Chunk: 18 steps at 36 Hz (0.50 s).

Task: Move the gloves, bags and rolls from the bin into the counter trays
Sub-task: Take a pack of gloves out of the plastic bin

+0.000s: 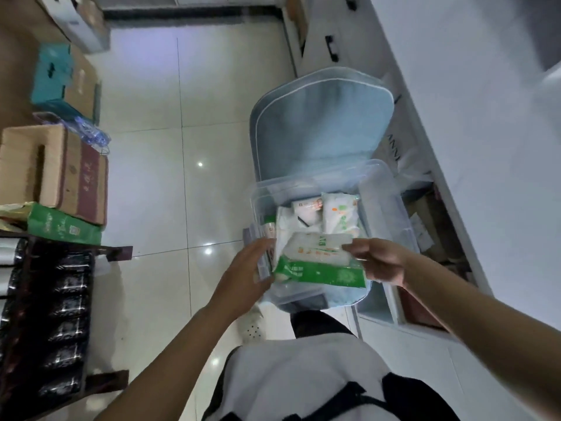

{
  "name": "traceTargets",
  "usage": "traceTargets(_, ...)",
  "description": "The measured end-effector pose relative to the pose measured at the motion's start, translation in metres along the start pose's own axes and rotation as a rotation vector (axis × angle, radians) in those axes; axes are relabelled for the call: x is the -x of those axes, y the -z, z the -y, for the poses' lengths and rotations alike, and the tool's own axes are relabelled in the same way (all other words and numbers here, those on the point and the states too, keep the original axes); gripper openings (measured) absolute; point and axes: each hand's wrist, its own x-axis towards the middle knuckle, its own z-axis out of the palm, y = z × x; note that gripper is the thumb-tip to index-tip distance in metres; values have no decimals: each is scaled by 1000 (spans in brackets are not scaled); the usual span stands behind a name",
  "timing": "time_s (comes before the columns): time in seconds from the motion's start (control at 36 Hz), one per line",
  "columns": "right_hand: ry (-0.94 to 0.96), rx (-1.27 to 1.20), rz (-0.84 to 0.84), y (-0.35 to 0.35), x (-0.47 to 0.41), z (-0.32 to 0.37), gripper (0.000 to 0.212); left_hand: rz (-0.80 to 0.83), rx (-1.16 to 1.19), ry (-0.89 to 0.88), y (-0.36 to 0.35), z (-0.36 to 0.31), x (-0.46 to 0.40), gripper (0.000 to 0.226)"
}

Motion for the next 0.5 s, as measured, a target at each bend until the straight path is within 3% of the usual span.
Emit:
traceTargets(0.11, 28, -118, 98, -14, 51, -14, 50, -6, 13, -219, 15, -24, -4, 79)
traceTargets(0.25, 63, -155, 190, -23, 95, -32, 40, -88, 151, -478, 33, -60, 5, 47)
traceTargets(0.36, 109, -247, 213, -16, 121, -47, 38, -4, 315, -362, 39, -76, 15, 44)
traceTargets(0.5, 364, -52, -213, -5, 138, -74, 35, 89, 597, -171, 34, -87, 15, 32)
